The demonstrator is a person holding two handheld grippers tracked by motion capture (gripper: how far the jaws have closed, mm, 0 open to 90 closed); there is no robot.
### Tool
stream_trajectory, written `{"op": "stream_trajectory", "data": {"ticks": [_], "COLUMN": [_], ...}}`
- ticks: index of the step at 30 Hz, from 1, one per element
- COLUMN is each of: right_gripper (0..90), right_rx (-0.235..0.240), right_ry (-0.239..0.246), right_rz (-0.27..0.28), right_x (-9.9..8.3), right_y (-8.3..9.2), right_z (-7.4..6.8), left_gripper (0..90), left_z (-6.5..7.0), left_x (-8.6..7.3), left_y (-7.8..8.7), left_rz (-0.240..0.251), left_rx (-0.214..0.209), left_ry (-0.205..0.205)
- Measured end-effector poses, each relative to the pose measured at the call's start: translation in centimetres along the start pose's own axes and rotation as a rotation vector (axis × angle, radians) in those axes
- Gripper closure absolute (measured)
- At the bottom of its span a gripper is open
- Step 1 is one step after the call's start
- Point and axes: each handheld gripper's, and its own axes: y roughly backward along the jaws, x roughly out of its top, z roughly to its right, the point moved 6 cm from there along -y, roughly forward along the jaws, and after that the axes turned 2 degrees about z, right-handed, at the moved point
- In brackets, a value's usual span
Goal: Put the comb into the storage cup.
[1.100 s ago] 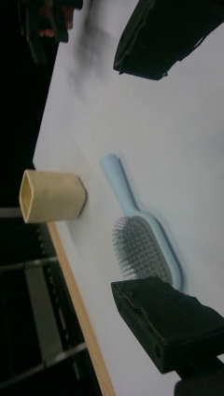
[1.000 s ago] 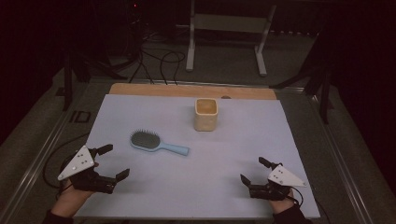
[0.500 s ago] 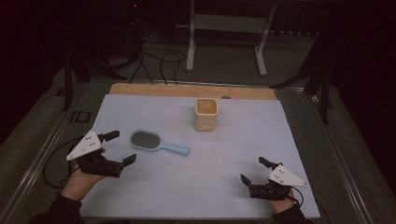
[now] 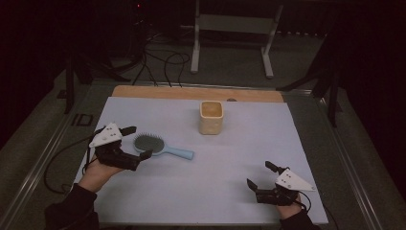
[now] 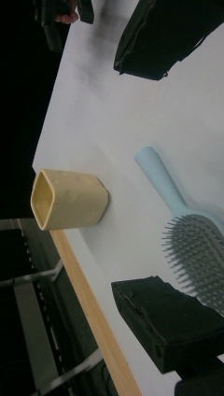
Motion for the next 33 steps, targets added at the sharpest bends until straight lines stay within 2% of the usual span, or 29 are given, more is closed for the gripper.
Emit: {"op": "stream_trajectory", "data": {"ticks": [7,12,17,22,27,33], "right_gripper": [8.4,8.4,8.4,8.4,8.4,8.4], "right_rx": [0.002,0.002,0.004,0.009,0.013,0.014], "right_ry": [-0.006,-0.006,-0.01,-0.01,-0.006,-0.007], "right_rz": [0.001,0.003,0.004,0.004,0.004,0.005], "right_x": [0.0,0.0,0.0,0.0,0.0,0.0], "right_y": [0.0,0.0,0.0,0.0,0.0,0.0], "right_z": [0.0,0.1,0.1,0.0,0.0,0.0], "left_gripper": [0.0,0.0,0.0,0.0,2.5,9.8], "left_z": [0.0,0.0,-0.1,0.0,0.3,0.3], "left_x": [0.2,0.2,0.0,-0.5,-0.9,-1.3], "left_y": [-2.6,-4.0,-5.3,-7.4,-9.0,-10.6], "left_rz": [-0.048,-0.071,-0.104,-0.154,-0.181,-0.196], "left_rx": [-0.029,-0.031,-0.044,-0.05,-0.06,-0.069], "left_ry": [0.014,0.02,0.032,0.038,0.046,0.072]}}
